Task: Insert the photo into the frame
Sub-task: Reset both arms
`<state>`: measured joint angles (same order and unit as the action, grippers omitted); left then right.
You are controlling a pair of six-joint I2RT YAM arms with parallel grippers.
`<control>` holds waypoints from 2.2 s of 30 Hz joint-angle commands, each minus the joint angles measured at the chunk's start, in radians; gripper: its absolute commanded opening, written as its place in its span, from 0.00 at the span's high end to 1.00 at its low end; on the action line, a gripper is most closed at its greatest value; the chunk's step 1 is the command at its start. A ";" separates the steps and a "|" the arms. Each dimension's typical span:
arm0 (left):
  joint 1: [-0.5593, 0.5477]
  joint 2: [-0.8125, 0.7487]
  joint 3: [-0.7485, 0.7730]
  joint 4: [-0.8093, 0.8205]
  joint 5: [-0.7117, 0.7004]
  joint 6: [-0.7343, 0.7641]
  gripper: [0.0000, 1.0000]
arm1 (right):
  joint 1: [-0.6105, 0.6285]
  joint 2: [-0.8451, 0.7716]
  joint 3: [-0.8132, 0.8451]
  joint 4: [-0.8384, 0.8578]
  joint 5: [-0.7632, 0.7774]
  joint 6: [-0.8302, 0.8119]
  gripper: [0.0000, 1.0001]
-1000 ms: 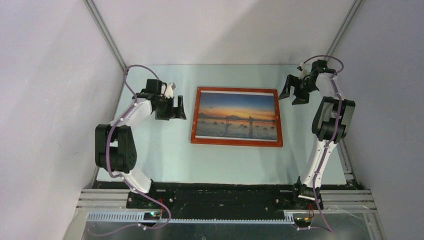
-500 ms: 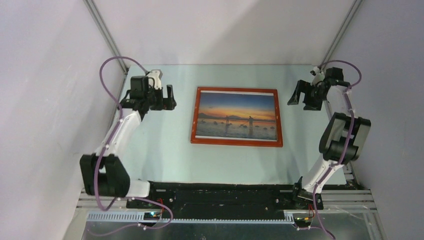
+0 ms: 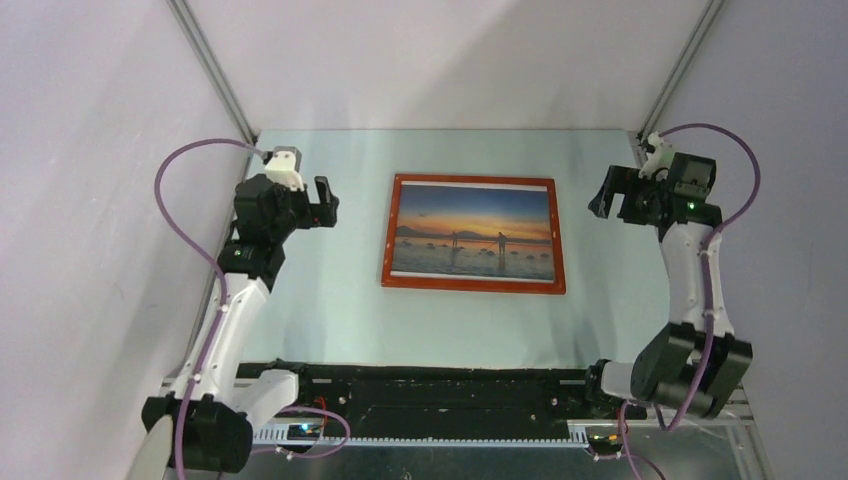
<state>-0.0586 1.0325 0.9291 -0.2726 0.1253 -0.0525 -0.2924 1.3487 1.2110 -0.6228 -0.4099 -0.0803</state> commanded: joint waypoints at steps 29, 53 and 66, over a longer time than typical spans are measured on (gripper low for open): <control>0.008 -0.461 -0.194 0.096 -0.229 -0.025 0.00 | 0.016 -0.873 -0.431 0.022 0.108 -0.138 0.00; 0.008 -0.466 -0.325 0.237 -0.299 -0.034 0.00 | -0.051 -1.050 -0.509 0.059 0.068 -0.030 0.01; 0.006 -0.440 -0.315 0.218 -0.277 -0.034 0.00 | -0.074 -1.050 -0.508 0.067 0.073 -0.024 0.01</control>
<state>-0.0582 0.5968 0.5812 -0.0765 -0.1467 -0.0959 -0.3634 0.2844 0.6991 -0.5934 -0.3489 -0.1223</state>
